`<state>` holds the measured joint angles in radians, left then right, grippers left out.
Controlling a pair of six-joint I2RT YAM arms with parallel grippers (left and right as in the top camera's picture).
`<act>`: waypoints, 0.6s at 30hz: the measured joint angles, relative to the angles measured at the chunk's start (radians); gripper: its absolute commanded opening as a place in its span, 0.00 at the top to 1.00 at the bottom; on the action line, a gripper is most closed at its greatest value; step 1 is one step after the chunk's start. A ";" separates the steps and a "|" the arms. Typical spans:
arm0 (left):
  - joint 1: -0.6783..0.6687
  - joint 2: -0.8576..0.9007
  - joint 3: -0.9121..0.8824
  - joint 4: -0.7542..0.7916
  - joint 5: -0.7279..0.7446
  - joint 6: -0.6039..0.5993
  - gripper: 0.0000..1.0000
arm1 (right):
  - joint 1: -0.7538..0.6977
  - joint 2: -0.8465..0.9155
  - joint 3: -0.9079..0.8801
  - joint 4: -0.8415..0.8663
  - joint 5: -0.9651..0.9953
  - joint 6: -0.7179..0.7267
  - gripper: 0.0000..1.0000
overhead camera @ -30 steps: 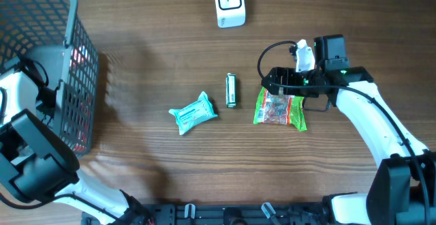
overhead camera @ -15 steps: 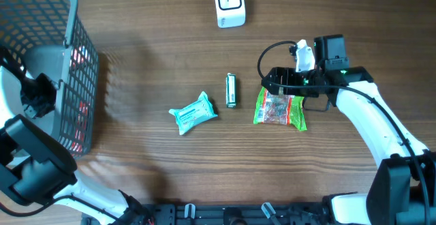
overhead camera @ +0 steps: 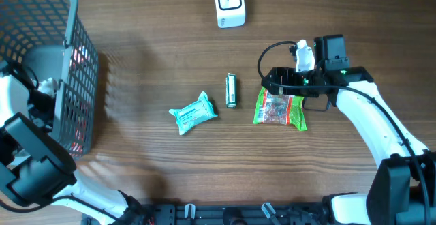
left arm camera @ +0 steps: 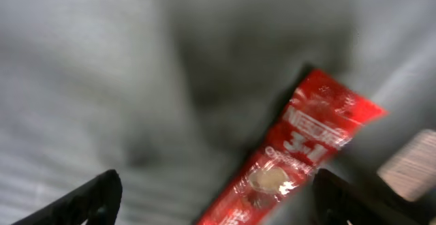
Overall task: Scan the item barcode
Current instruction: 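Reach the left gripper into the basket and grasp the red Nescafe sachet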
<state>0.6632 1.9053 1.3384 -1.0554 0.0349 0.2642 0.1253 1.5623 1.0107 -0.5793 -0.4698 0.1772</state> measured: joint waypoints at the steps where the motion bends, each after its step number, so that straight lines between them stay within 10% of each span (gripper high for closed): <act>1: 0.000 0.000 -0.024 0.025 -0.008 0.010 0.21 | 0.000 0.000 0.000 0.000 0.000 0.000 0.00; 5: 0.000 -0.031 -0.089 0.108 -0.008 0.047 0.21 | 0.000 0.000 0.000 0.000 0.000 0.000 0.00; 11: 0.000 -0.049 -0.116 0.264 -0.038 0.001 0.49 | 0.000 0.000 0.000 0.000 0.000 0.000 0.00; 15: 0.002 -0.043 -0.114 0.348 -0.090 -0.076 0.24 | 0.000 0.000 0.000 0.000 0.000 0.000 0.00; 18: 0.010 -0.035 -0.100 0.356 -0.121 -0.158 0.23 | 0.000 0.000 0.000 0.000 0.000 0.000 0.00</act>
<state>0.6735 1.8698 1.2388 -0.6991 -0.0860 0.1066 0.1253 1.5623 1.0107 -0.5793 -0.4698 0.1772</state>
